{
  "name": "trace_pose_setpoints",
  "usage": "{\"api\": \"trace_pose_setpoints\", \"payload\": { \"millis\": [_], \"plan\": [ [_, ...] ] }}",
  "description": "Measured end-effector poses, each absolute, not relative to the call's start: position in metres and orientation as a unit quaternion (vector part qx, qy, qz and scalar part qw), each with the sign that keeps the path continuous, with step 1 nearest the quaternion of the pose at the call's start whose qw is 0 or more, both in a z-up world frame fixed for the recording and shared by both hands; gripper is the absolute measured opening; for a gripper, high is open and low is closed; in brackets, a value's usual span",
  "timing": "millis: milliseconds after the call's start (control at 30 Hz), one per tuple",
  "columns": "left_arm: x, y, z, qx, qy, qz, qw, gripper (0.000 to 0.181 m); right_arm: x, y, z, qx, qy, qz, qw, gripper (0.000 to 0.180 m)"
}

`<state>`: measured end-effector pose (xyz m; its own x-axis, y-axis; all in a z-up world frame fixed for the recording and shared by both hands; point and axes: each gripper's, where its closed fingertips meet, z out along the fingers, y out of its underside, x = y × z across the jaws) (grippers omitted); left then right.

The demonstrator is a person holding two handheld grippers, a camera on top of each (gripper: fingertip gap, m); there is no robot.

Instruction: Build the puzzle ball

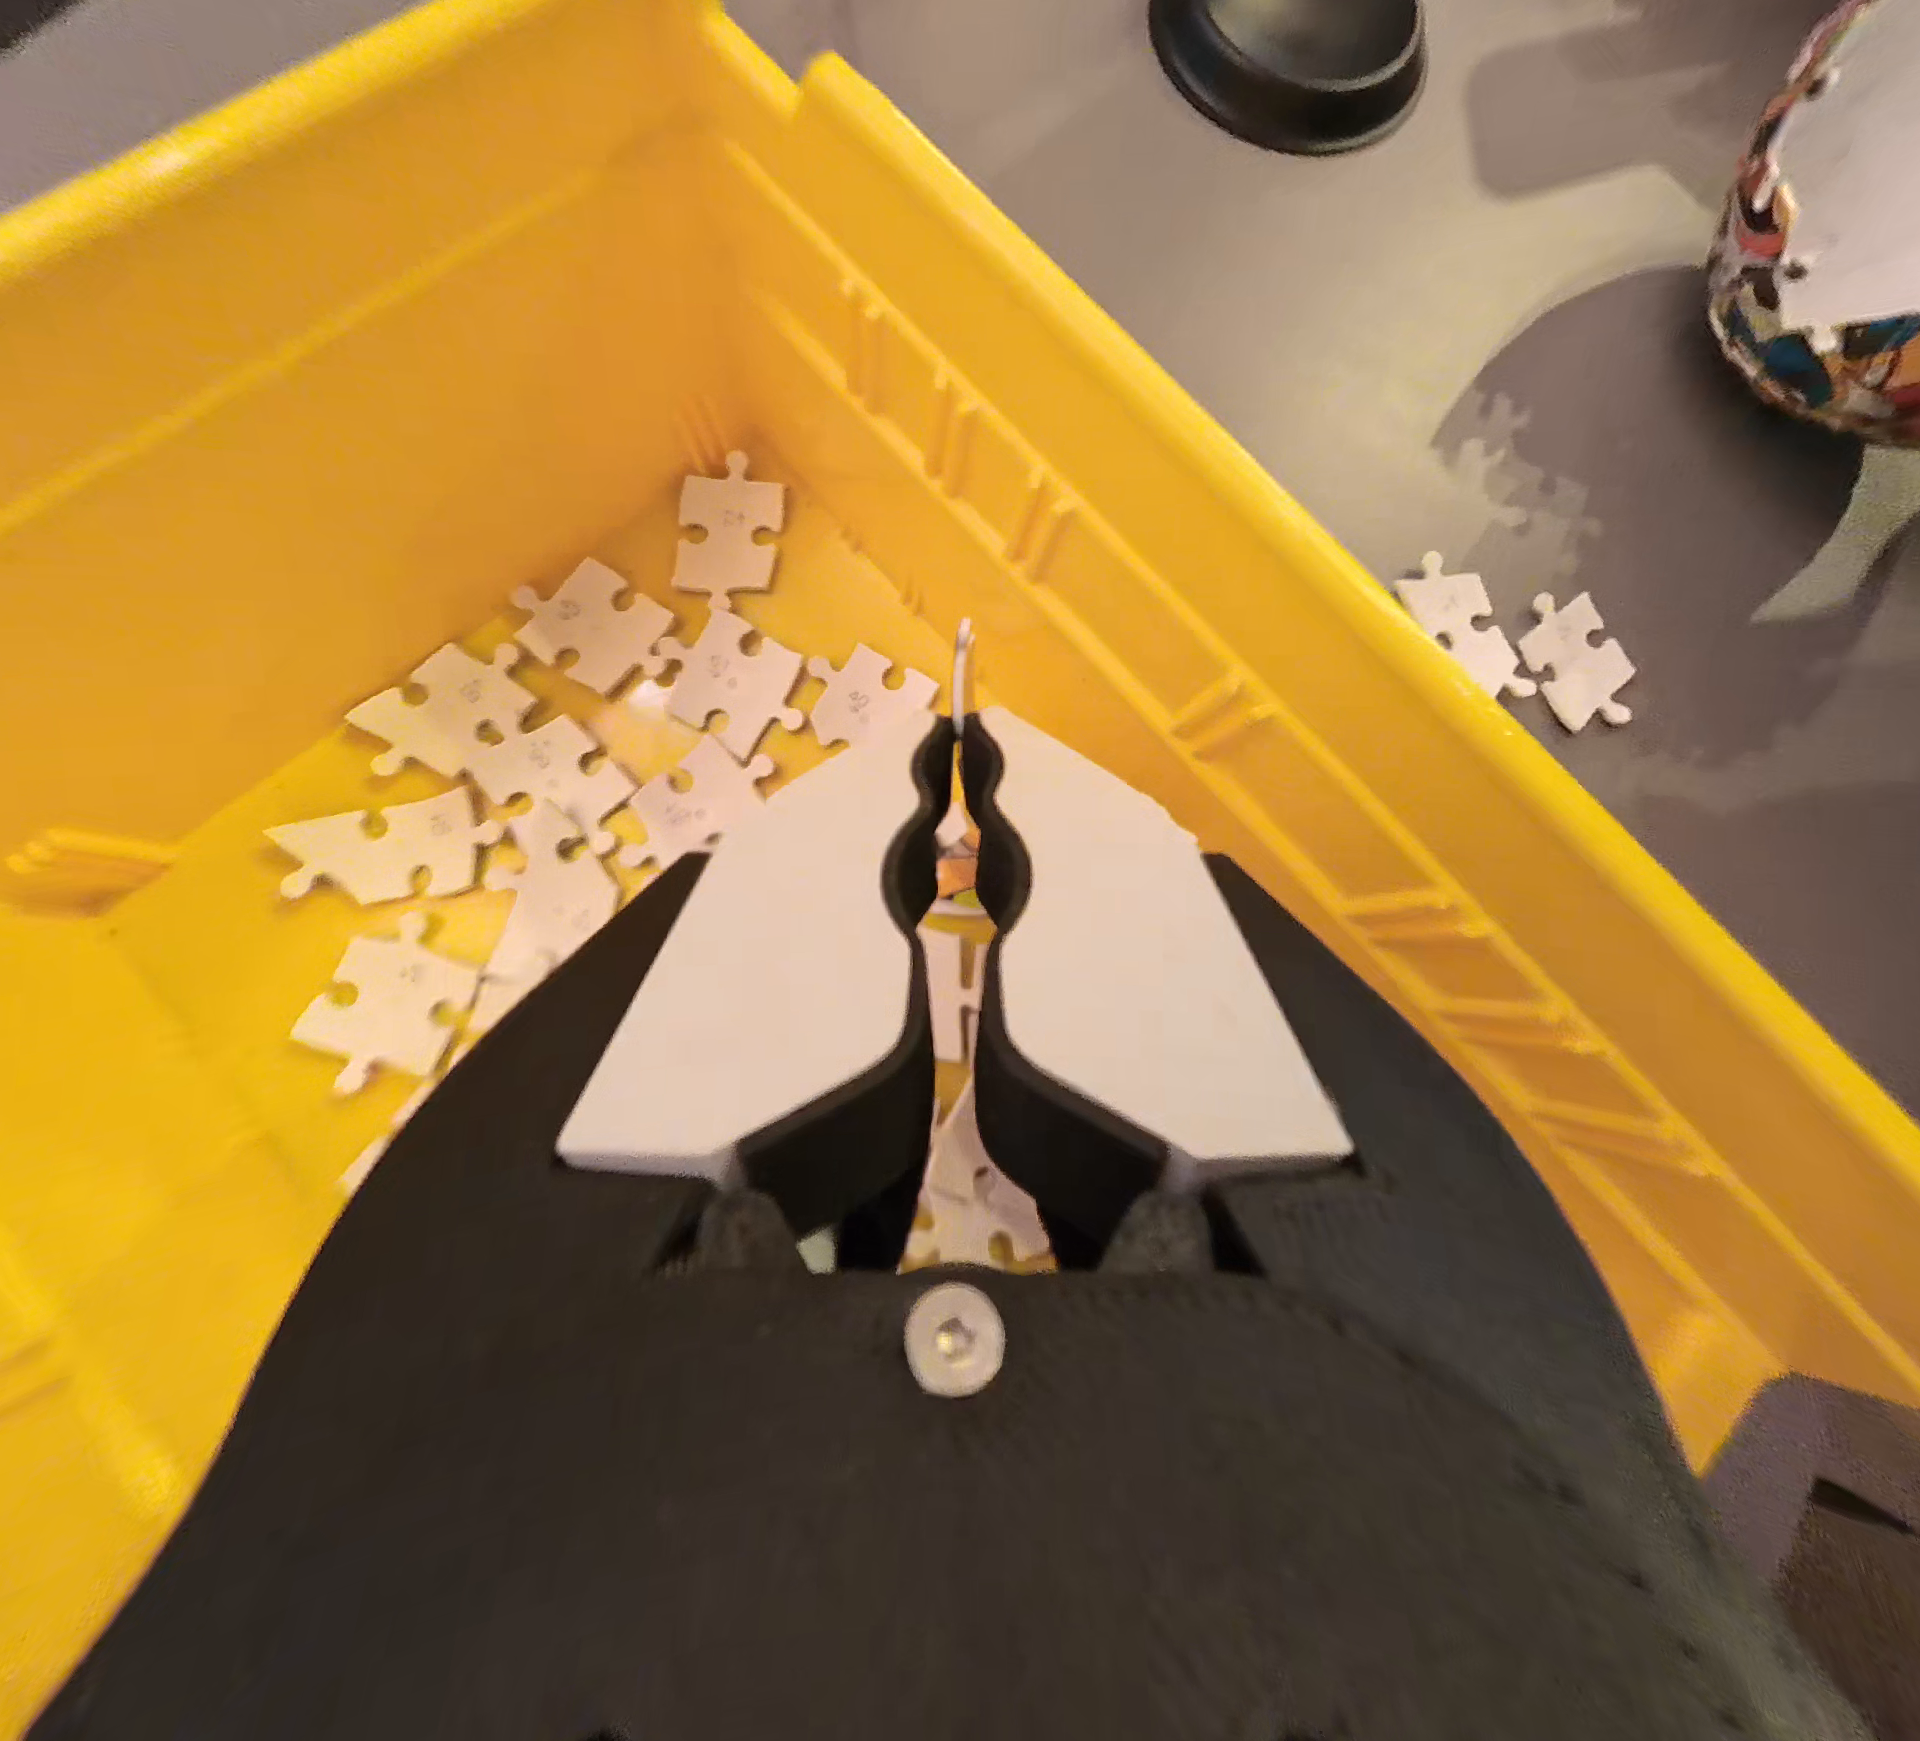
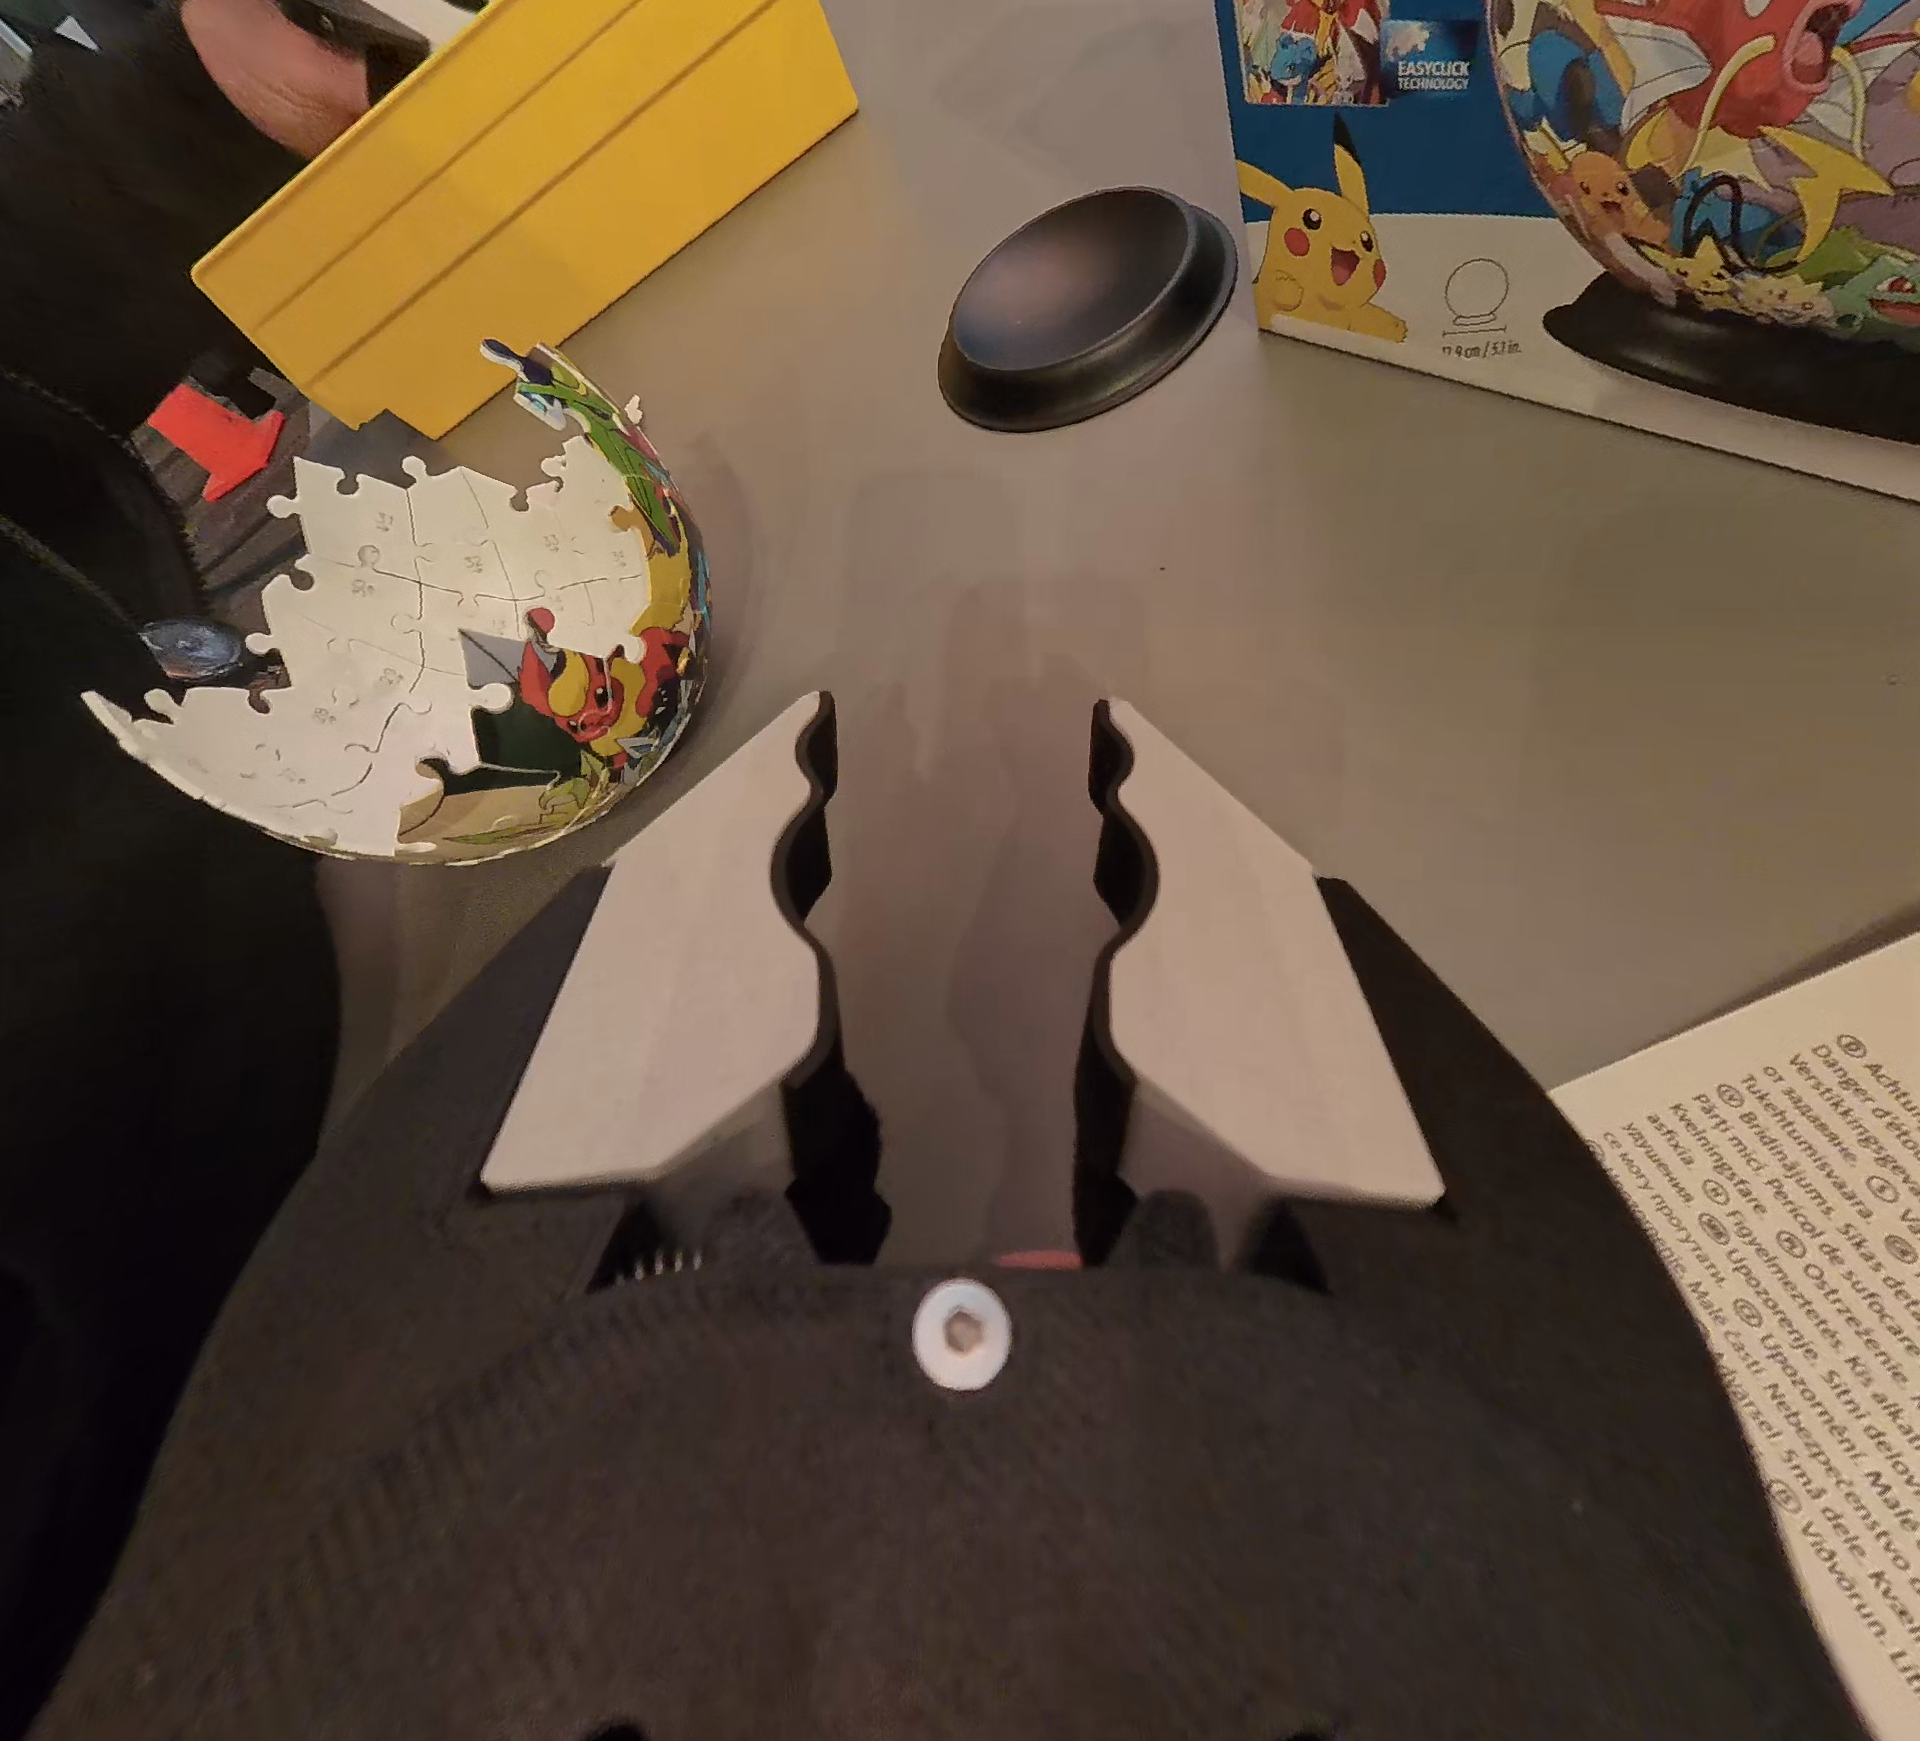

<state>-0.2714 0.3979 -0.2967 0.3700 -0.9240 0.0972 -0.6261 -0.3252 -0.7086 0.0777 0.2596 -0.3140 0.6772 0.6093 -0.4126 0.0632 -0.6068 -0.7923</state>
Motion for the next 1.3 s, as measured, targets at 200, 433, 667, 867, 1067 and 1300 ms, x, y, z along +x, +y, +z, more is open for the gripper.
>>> {"api": "trace_pose_setpoints", "payload": {
  "millis": [200, 433, 667, 867, 1067, 1300],
  "plan": [
    [-0.266, 0.37, -0.197, -0.744, 0.468, -0.286, 0.383, 0.002, 0.078, 0.259, -0.314, -0.826, -0.204, 0.348, 0.394, 0.048],
    [-0.18, 0.272, -0.202, -0.734, 0.476, -0.315, 0.368, 0.002, 0.077, 0.259, -0.315, -0.828, -0.206, 0.345, 0.392, 0.048],
    [-0.159, 0.254, -0.284, -0.79, 0.466, -0.218, 0.335, 0.002, 0.075, 0.257, -0.314, -0.825, -0.212, 0.348, 0.392, 0.048],
    [-0.166, 0.268, -0.319, -0.816, 0.452, -0.15, 0.328, 0.015, 0.075, 0.256, -0.313, -0.822, -0.215, 0.35, 0.393, 0.048],
    [-0.166, 0.267, -0.291, -0.805, 0.446, -0.153, 0.36, 0.027, 0.074, 0.256, -0.313, -0.821, -0.216, 0.353, 0.393, 0.048],
    [-0.24, 0.319, -0.165, -0.745, 0.404, -0.121, 0.517, 0.019, 0.074, 0.256, -0.312, -0.82, -0.218, 0.356, 0.392, 0.048]
  ]
}}
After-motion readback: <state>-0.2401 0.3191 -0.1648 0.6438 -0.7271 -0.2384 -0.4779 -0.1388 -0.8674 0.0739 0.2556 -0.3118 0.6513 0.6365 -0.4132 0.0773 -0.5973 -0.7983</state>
